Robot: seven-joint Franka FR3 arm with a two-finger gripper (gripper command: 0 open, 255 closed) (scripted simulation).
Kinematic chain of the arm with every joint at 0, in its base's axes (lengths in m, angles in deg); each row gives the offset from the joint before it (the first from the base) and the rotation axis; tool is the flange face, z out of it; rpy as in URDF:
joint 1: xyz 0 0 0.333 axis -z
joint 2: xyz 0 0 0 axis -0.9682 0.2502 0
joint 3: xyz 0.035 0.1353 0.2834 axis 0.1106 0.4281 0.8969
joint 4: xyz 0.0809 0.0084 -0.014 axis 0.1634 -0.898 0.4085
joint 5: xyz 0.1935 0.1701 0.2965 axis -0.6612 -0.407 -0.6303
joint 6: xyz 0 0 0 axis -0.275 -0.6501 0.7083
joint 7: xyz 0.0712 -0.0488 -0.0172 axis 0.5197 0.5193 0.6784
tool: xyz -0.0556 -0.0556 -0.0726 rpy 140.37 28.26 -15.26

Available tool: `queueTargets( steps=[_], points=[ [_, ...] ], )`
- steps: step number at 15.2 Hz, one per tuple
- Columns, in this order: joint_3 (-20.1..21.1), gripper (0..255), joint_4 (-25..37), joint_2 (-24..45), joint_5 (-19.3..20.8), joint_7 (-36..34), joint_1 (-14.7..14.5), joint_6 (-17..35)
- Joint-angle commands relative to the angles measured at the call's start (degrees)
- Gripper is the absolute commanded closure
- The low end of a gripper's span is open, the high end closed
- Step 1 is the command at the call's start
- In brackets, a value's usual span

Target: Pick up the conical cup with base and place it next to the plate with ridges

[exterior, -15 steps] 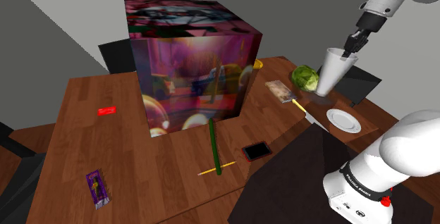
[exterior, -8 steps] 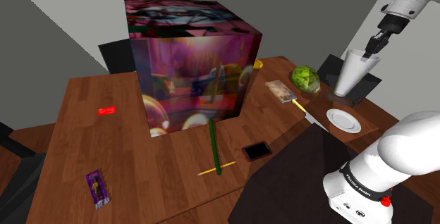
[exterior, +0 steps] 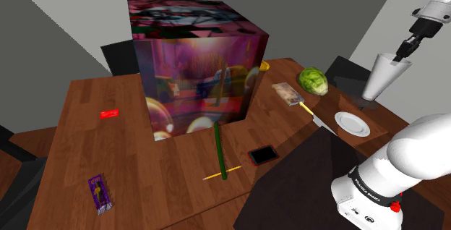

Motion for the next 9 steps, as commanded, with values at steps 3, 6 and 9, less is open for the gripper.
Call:
queueTargets(
  steps=[3,6,9],
  points=[
    [-1.63,255,-1.85,0.95,0.03,1.59,0.05,2.72],
    [-2.24,255,-3.83,1.37,-0.01,1.91,0.02,5.04],
    [-2.93,255,-5.71,1.95,-0.15,2.32,-0.07,7.38]
  ],
)
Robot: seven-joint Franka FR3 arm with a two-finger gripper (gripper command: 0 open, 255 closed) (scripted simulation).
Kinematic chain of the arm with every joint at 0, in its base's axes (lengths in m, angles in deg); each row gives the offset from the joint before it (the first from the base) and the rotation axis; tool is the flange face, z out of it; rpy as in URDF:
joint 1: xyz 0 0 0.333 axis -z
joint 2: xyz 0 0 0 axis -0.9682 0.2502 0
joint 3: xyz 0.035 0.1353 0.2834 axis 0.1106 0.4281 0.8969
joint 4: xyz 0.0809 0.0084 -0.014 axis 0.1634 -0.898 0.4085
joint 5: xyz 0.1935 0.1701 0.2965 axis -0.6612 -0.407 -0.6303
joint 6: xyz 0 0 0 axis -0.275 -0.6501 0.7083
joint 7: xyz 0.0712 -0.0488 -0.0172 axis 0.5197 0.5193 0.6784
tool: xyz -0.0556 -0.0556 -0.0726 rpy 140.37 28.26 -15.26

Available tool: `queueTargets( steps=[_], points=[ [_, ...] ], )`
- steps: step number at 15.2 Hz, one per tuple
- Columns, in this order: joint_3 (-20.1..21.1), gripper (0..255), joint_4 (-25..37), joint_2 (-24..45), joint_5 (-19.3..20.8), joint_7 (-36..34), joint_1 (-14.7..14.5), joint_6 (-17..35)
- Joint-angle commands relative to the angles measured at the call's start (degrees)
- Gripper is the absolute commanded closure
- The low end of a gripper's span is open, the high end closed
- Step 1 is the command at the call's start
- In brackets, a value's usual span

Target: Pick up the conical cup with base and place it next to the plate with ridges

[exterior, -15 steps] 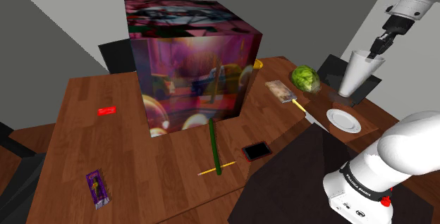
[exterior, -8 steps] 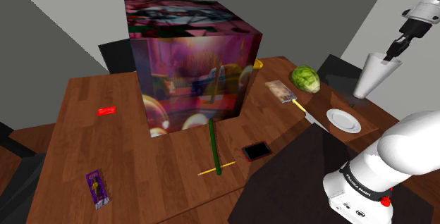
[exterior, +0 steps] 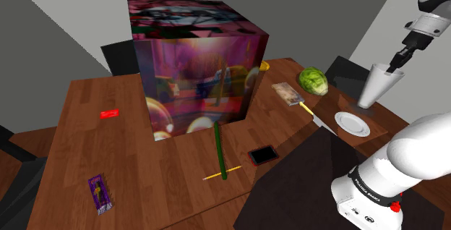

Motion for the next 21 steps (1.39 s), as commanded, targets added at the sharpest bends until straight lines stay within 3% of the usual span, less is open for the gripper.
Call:
queueTargets(
  steps=[1,12,21],
  points=[
    [-0.44,255,-1.07,0.42,-0.14,0.27,-0.09,1.45],
    [-3.72,255,-6.95,4.43,-2.1,2.89,-1.17,10.27],
    [-6.96,255,-10.7,10.18,-6.34,6.98,-2.85,17.63]
  ],
)
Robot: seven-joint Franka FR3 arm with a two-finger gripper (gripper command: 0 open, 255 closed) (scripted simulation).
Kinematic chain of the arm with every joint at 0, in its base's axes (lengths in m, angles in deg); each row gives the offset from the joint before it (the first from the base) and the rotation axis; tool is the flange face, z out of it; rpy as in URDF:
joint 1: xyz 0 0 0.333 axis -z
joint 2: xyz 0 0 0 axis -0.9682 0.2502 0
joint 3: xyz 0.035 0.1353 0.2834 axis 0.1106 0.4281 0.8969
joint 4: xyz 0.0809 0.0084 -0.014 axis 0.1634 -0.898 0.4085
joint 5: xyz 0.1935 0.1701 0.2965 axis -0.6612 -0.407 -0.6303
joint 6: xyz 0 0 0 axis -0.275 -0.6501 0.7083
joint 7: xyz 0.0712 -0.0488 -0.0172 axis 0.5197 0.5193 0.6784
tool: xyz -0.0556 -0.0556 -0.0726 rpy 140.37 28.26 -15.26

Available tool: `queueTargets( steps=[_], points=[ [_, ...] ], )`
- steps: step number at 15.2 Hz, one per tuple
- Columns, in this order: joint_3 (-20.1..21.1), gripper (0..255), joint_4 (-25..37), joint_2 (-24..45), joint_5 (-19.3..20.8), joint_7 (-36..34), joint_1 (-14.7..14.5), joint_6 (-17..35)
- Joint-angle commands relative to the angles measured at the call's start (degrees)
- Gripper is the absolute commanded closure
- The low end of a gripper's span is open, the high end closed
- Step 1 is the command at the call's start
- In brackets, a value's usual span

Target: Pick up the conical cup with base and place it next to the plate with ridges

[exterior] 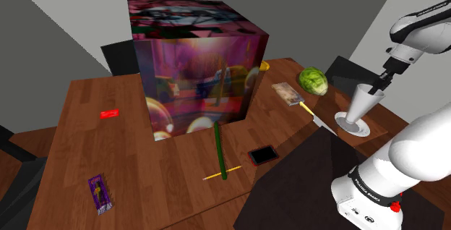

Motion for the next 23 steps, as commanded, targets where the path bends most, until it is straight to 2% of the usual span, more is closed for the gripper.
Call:
queueTargets(
  steps=[1,6,11,16,21,23],
  points=[
    [-0.63,255,-0.79,1.44,-1.25,1.05,-0.4,1.65],
    [-2.05,255,-2.33,6.2,-5.83,4.87,-1.29,5.52],
    [-2.09,255,-3.44,11.9,-12.04,9.79,-1.16,8.93],
    [-0.07,255,-4.08,17.69,-18.81,14.93,0.61,11.75],
    [3.5,255,-4.29,23.18,-25.42,19.79,3.57,14.31],
    [3.57,255,-4.29,23.15,-25.38,19.77,3.64,14.32]
  ],
)
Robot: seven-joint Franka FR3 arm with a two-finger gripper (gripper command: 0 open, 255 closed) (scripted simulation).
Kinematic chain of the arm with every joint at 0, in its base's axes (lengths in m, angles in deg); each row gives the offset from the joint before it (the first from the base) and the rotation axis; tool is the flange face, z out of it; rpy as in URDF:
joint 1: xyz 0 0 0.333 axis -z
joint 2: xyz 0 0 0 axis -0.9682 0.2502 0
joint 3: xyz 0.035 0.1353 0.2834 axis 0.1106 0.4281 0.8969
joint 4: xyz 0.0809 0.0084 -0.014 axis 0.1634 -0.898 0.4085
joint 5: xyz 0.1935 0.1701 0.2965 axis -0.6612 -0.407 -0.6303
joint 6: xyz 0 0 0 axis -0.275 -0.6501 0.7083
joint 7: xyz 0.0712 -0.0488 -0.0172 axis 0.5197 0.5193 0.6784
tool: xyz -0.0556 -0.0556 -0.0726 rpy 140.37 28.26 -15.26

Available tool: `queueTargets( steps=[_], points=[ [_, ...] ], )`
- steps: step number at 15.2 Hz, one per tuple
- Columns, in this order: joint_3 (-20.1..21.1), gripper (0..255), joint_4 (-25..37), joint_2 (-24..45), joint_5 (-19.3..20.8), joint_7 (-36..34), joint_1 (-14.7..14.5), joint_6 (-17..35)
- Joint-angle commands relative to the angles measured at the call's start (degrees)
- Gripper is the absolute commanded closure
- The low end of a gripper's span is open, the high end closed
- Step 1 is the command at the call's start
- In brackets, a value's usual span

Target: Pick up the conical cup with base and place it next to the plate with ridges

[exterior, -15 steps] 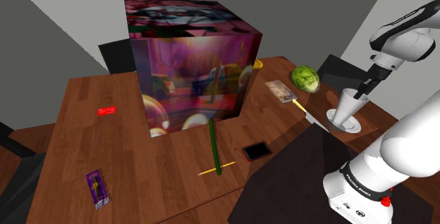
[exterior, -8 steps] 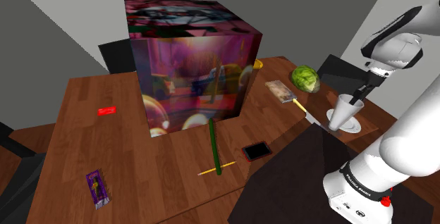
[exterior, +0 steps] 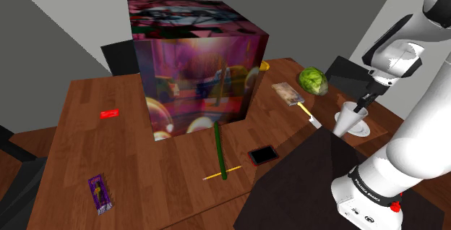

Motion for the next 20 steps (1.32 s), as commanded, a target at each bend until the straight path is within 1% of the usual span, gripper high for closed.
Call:
queueTargets(
  steps=[1,6,7,12,15,16,20],
  points=[
    [0.34,255,0.11,0.45,-0.51,0.36,0.28,0.03],
    [0.34,255,0.11,0.45,-0.5,0.36,0.28,0.03],
    [0.34,0,0.11,0.45,-0.51,0.36,0.28,0.03],
    [0.34,0,0.11,0.45,-0.5,0.36,0.28,0.03],
    [-4.03,0,2.08,-5.19,6.76,-4.69,-2.84,-4.43],
    [-4.88,0,2.74,-6.7,8.62,-6.02,-3.48,-5.68],
    [-4.79,0,2.74,-6.73,8.65,-6.04,-3.39,-5.67]
  ],
)
